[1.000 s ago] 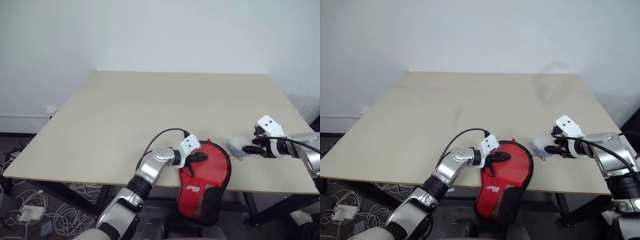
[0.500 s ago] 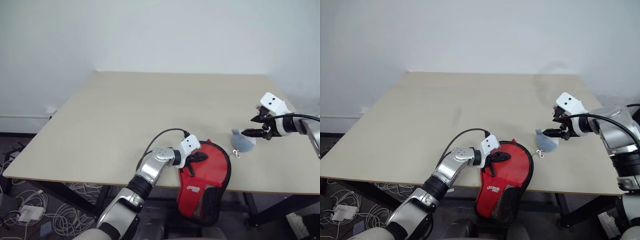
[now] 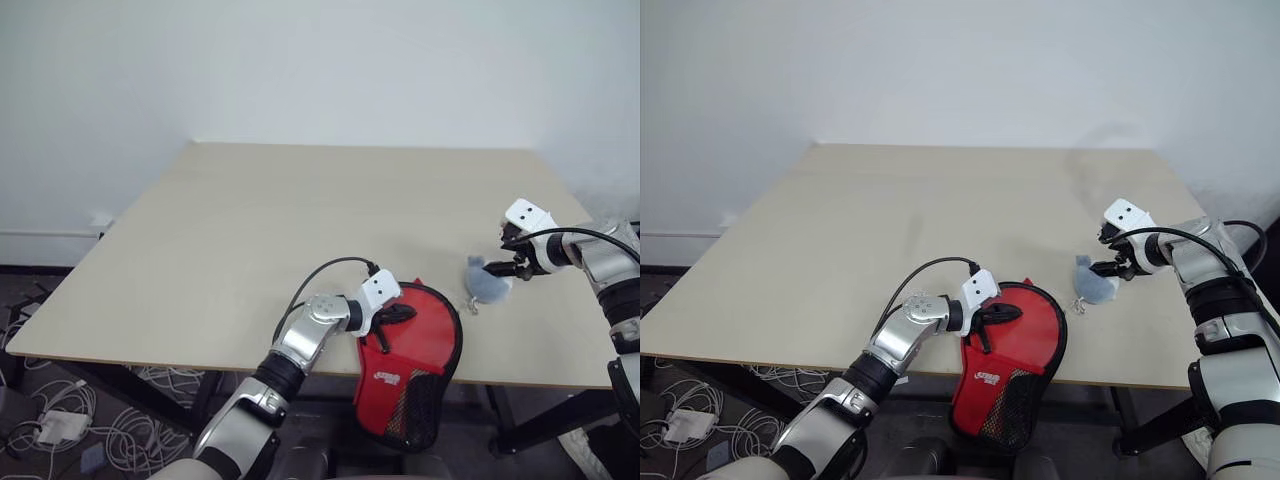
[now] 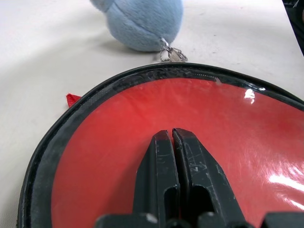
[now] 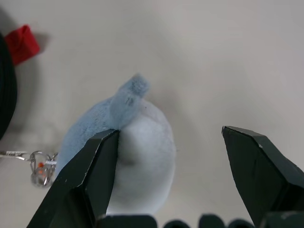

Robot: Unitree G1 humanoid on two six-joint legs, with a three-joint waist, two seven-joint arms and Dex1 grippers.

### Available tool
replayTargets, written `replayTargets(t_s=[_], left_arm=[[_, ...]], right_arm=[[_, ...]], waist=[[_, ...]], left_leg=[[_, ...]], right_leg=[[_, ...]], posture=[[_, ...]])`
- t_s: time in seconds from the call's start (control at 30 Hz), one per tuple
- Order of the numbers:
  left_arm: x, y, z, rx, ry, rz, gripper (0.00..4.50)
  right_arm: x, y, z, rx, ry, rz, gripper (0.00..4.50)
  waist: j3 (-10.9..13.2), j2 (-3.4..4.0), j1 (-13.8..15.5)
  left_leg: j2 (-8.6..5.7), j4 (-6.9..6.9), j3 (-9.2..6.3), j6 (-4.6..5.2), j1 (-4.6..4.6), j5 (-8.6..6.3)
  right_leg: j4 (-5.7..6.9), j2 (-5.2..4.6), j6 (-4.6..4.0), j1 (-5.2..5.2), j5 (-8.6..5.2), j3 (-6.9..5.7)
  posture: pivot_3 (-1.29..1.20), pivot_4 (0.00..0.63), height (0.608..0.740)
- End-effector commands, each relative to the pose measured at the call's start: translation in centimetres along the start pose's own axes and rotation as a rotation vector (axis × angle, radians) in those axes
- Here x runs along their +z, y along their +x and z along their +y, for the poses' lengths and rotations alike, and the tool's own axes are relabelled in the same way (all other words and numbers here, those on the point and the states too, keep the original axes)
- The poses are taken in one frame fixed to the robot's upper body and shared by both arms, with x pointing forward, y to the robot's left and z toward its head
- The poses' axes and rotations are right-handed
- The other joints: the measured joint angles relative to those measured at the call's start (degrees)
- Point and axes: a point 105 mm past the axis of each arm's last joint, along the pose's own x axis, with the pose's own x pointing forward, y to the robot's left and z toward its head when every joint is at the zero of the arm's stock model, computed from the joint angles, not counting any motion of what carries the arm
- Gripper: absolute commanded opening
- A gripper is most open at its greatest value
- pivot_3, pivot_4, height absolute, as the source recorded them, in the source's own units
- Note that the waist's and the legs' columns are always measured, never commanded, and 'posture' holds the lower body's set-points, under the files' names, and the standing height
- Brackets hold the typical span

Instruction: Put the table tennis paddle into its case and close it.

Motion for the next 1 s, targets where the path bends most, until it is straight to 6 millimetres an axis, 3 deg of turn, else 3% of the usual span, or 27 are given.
replayTargets(t_s=[0.03, 0.33, 0.6, 0.7, 0.87, 1.0], left_arm=[[-2.6, 0.0, -0.5, 0.0, -0.049, 0.086, 0.0], [-2.5, 0.1, -0.1, 0.011, -0.049, 0.08, 0.0], [-1.8, 0.3, 0.3, -0.009, -0.032, 0.056, 0.0], [-1.5, 0.3, 0.2, -0.035, -0.033, 0.033, 0.0], [-1.4, 0.3, -0.2, -0.086, -0.019, 0.015, 0.0], [-2.2, 0.1, -0.4, -0.12, -0.004, 0.044, 0.0]], right_arm=[[-0.3, -1.2, 0.4, 0.037, -0.054, 0.023, 3.72], [-1.3, -2.1, 2.9, 0.119, -0.058, 0.047, 3.72], [-0.8, -1.6, 3.4, 0.12, -0.028, 0.034, 3.72], [-0.7, -1.4, 3.4, 0.112, -0.02, 0.029, 3.17], [-0.6, -1.4, 3.9, 0.131, -0.037, 0.023, 1.41], [-0.2, -1.7, 4.3, 0.144, -0.072, 0.009, 0.36]], waist=[[0.0, 0.0, 0.0], [0.0, 0.0, 0.0], [0.0, -0.02, 0.0], [0.0, -0.03, 0.0], [0.0, -0.04, 0.0], [0.0, -0.04, 0.0]], left_leg=[[0.0, 0.0, 0.0, 0.0, -0.01, 0.0], [0.0, 0.01, 0.0, -0.04, 0.01, -0.02], [0.0, 0.02, 0.01, -0.07, 0.0, -0.04], [0.0, 0.02, 0.01, -0.07, 0.0, -0.04], [0.0, 0.02, 0.02, -0.04, -0.02, -0.03], [0.01, 0.0, 0.01, -0.03, -0.02, -0.02]], right_leg=[[0.0, 0.0, 0.0, 0.0, 0.0, 0.0], [0.0, -0.01, 0.02, 0.02, -0.01, 0.0], [-0.01, -0.01, 0.03, 0.02, -0.01, -0.01], [0.0, -0.01, 0.03, 0.02, -0.01, -0.01], [-0.01, -0.01, 0.03, 0.0, -0.01, 0.0], [-0.01, -0.01, 0.03, -0.02, -0.02, -0.01]], posture=[[0.0, 0.0, 0.734], [0.0, 0.0, 0.734], [0.0, 0.0, 0.734], [0.0, 0.0, 0.734], [0.0, 0.0, 0.734], [0.0, 0.0, 0.734]])
